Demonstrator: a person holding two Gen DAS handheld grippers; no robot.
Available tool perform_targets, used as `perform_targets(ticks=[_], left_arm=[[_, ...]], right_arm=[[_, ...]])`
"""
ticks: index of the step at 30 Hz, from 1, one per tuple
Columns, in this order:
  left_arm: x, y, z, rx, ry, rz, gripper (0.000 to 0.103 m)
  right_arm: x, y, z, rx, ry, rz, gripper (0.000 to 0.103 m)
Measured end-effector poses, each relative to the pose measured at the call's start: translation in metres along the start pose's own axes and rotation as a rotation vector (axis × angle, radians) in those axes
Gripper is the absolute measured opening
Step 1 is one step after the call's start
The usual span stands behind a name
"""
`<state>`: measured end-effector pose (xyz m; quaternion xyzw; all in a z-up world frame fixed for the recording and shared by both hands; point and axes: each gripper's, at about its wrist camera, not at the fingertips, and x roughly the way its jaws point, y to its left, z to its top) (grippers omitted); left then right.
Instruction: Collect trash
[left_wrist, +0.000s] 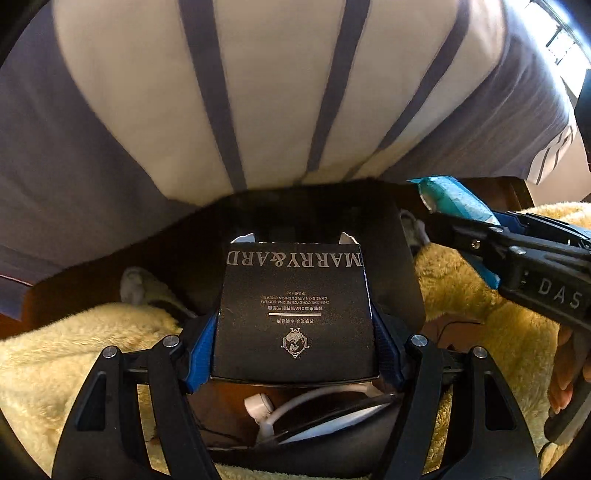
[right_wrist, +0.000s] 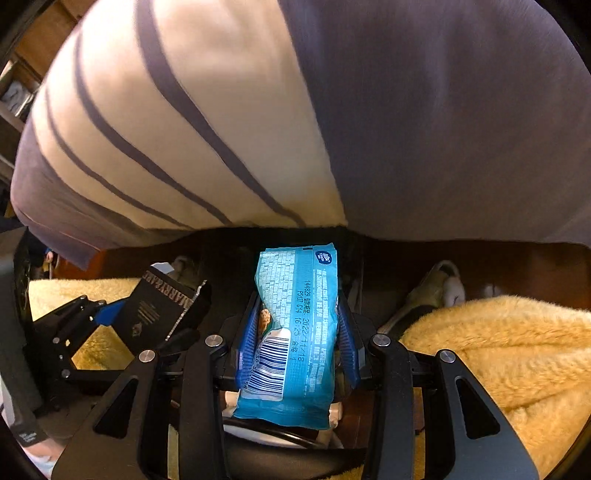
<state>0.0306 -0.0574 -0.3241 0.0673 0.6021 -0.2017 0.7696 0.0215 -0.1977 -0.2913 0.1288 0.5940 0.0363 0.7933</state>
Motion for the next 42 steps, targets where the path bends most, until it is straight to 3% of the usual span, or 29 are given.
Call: perform_targets(ticks=[10,14,19,24,26,35,42], left_arm=[[0.018,0.007,0.001,-0.032,0.048,-0.017,0.068],[0.017,0.011,0.005,-0.041,0.052,0.012,0.079],[0.003,0.013,0.008,-0.046,0.014,0.032,0.090],[-0.028,0.014,0.012,-0.046,-0.069,0.063,0.095],[-0.042,0.013,0.014,-0.048,-0.105,0.073,0.095],[-0.152,0.008,0.044,-0.054,-0.405,0.101,0.095],[-0.209,0.008,0.079,-0.041,-0.587,0.140,0.095]], right_arm=[[0.017,-0.005,0.004,0.010,0.029,-0.009,0.044],[0.012,-0.009,0.005,0.021,0.011,-0.016,0.064],[-0.007,-0.011,0.007,0.028,-0.044,-0.043,0.072],[-0.044,-0.012,0.008,0.023,-0.155,-0.105,0.095],[-0.059,-0.013,0.009,0.021,-0.195,-0.120,0.098],[-0.144,-0.003,0.027,0.001,-0.437,-0.215,0.099],[-0.212,0.001,0.047,0.024,-0.637,-0.251,0.099]])
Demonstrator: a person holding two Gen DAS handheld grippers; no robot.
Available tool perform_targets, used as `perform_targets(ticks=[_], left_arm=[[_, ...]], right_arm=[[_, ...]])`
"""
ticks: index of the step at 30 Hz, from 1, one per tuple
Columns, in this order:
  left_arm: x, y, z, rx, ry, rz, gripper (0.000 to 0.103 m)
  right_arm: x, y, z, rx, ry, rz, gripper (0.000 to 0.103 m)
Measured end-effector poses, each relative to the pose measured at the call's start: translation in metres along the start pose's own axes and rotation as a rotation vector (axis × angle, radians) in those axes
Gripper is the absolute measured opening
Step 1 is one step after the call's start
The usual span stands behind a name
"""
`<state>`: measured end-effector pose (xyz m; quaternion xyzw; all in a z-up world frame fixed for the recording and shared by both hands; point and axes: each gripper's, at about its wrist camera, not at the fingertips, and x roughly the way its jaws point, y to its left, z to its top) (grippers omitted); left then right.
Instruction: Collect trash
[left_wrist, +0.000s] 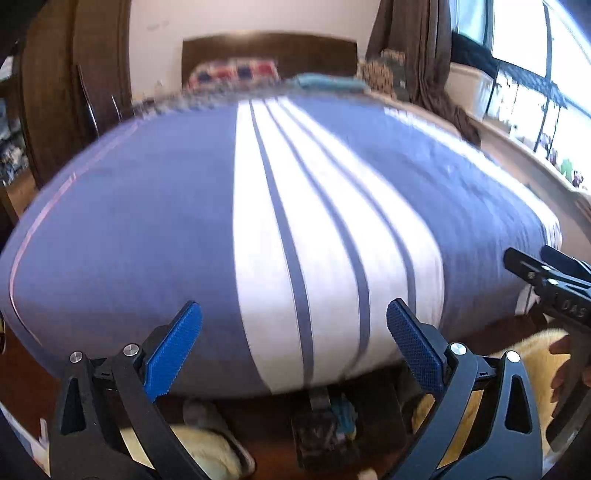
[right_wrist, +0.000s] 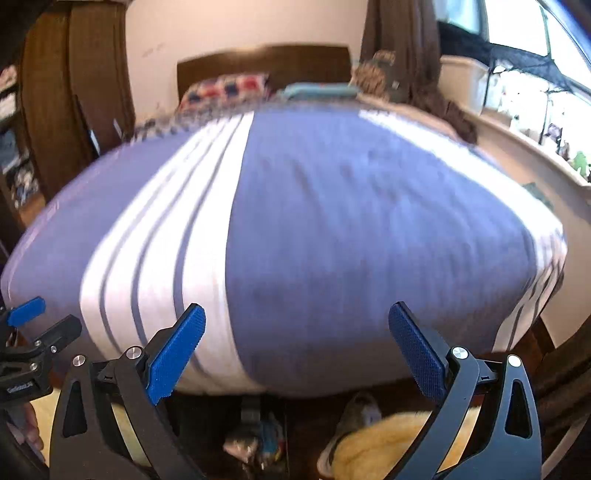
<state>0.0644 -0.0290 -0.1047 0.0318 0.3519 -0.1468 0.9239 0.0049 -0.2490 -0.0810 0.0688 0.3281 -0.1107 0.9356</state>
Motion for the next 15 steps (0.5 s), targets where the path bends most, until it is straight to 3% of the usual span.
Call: perform_targets(ticks=[9,15], left_arm=[[-0.032,-0.002,0.063,0.017,-0.187,0.045,0.095],[-0.058,-0.005,0.087,0.024,-0.282,0.090,0.095]], right_arm=[[-0.031,0.007,0.065,-0.001,-0.176,-0.019,0.099],[-0.049,0.016,0.085,-0.019,-0.258,-0.053,0.099]])
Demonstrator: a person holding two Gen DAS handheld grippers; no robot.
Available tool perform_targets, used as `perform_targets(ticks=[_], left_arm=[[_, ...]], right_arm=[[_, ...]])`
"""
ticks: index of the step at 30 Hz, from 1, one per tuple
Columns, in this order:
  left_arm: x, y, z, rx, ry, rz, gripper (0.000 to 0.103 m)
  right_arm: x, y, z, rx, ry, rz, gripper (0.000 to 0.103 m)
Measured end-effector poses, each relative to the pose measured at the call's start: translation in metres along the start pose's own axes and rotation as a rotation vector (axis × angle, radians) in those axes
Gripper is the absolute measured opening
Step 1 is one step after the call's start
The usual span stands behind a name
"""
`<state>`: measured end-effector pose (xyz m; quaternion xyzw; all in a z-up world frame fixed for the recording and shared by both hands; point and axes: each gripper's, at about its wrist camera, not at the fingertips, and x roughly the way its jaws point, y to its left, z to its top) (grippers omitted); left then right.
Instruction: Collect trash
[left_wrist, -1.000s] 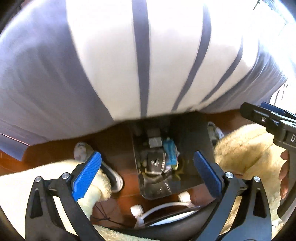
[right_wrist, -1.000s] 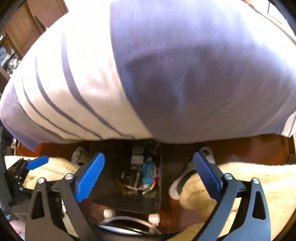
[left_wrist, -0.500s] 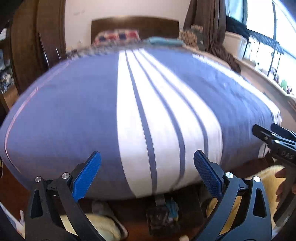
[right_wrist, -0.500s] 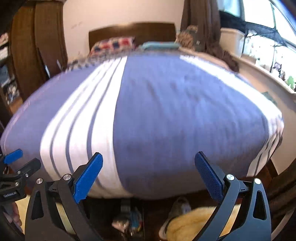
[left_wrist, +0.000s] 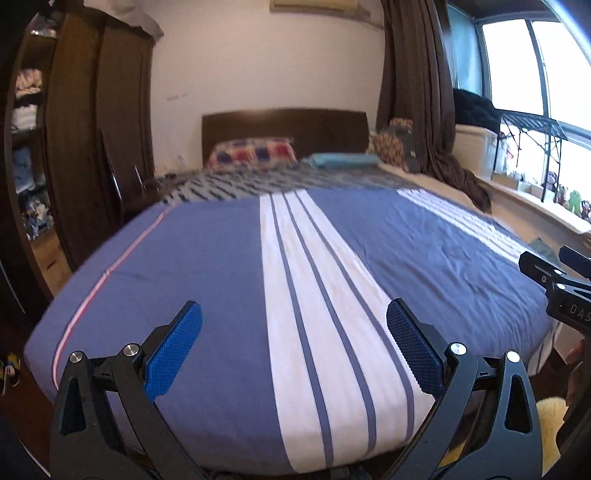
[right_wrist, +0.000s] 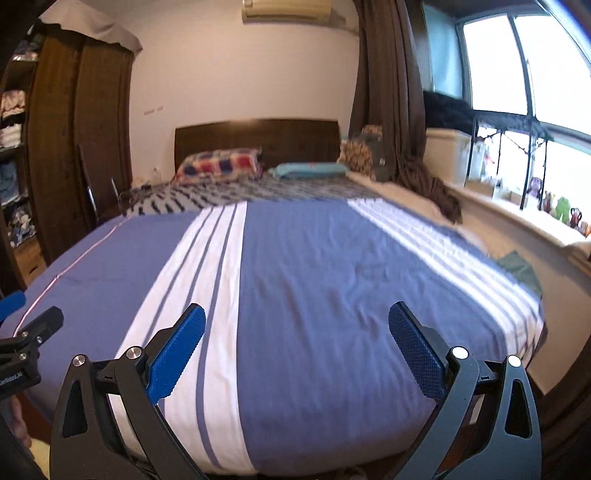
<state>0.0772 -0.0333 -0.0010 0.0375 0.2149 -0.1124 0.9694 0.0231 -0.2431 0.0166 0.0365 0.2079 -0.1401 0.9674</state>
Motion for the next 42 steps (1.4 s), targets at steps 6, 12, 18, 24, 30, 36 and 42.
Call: perform_targets(ticks=[6,12,18,24,30,36,42], left_arm=[[-0.018,0.001,0.012,-0.025,-0.027,-0.004,0.095],[-0.023,-0.005,0.005,-0.018,-0.022,0.007,0.095],[-0.019,-0.006,-0.002,-0.010,0.002,-0.003,0.095],[-0.016,-0.007,-0.005,-0.013,0.011,-0.009,0.095],[-0.012,-0.006,-0.004,-0.015,0.012,-0.008,0.095],[-0.008,-0.006,-0.003,-0.017,0.016,-0.013,0.095],[-0.004,-0.003,-0.003,-0.026,0.020,-0.006,0.095]], right_arm=[[-0.014,0.001,0.011,0.022,-0.025,0.019,0.099],[-0.019,0.007,0.005,0.011,-0.009,-0.006,0.100],[-0.016,0.007,-0.003,0.016,0.012,-0.025,0.099],[-0.014,0.008,-0.006,0.006,0.023,-0.032,0.100],[-0.011,0.007,-0.008,0.010,0.034,-0.040,0.100],[-0.009,0.007,-0.008,0.010,0.036,-0.042,0.099],[-0.006,0.009,-0.008,0.010,0.039,-0.042,0.099]])
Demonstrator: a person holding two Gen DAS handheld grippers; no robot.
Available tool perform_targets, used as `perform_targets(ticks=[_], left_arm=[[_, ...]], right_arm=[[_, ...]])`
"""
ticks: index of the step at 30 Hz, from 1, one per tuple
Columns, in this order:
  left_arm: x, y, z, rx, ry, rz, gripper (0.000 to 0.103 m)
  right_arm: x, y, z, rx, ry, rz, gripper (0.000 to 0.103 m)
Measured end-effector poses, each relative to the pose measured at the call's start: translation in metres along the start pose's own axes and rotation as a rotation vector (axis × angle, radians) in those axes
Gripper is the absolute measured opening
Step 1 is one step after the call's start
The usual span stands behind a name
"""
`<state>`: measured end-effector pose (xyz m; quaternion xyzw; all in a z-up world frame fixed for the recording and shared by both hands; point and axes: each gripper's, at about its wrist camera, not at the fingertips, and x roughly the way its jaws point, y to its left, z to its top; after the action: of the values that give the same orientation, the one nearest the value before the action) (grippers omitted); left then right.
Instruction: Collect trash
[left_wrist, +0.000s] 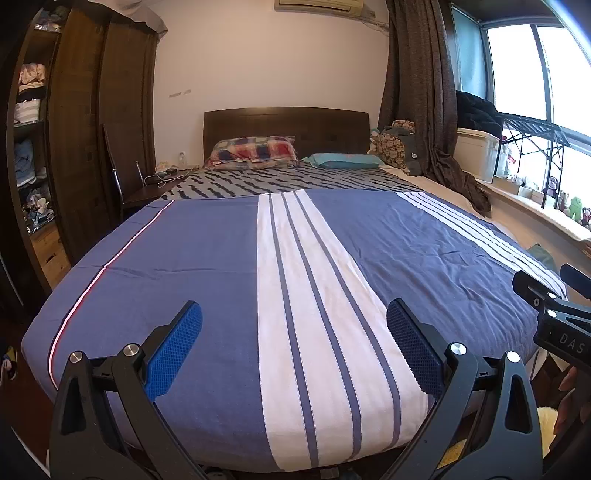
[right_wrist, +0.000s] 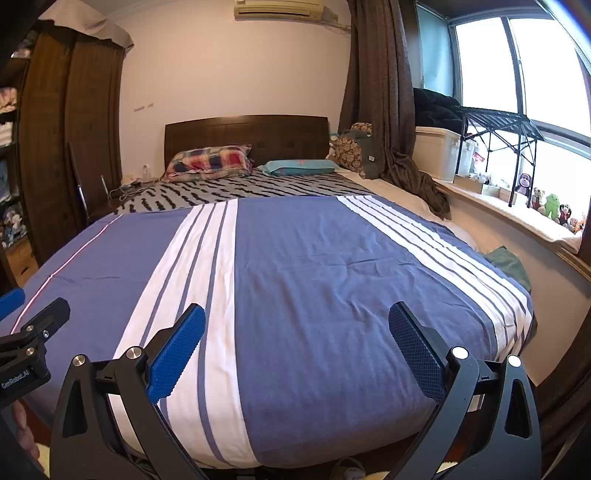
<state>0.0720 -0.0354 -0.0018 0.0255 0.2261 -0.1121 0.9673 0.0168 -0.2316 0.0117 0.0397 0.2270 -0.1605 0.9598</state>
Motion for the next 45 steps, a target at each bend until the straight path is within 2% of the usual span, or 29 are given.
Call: perform_targets(ticks=[45], left_arm=[[0.0015,0.0048,0.0056,-0.022,-0.007,0.013,0.095]], right_arm=[[0.0039,0.0059,0.0000,-0.004,0.008,0.007,0.099]])
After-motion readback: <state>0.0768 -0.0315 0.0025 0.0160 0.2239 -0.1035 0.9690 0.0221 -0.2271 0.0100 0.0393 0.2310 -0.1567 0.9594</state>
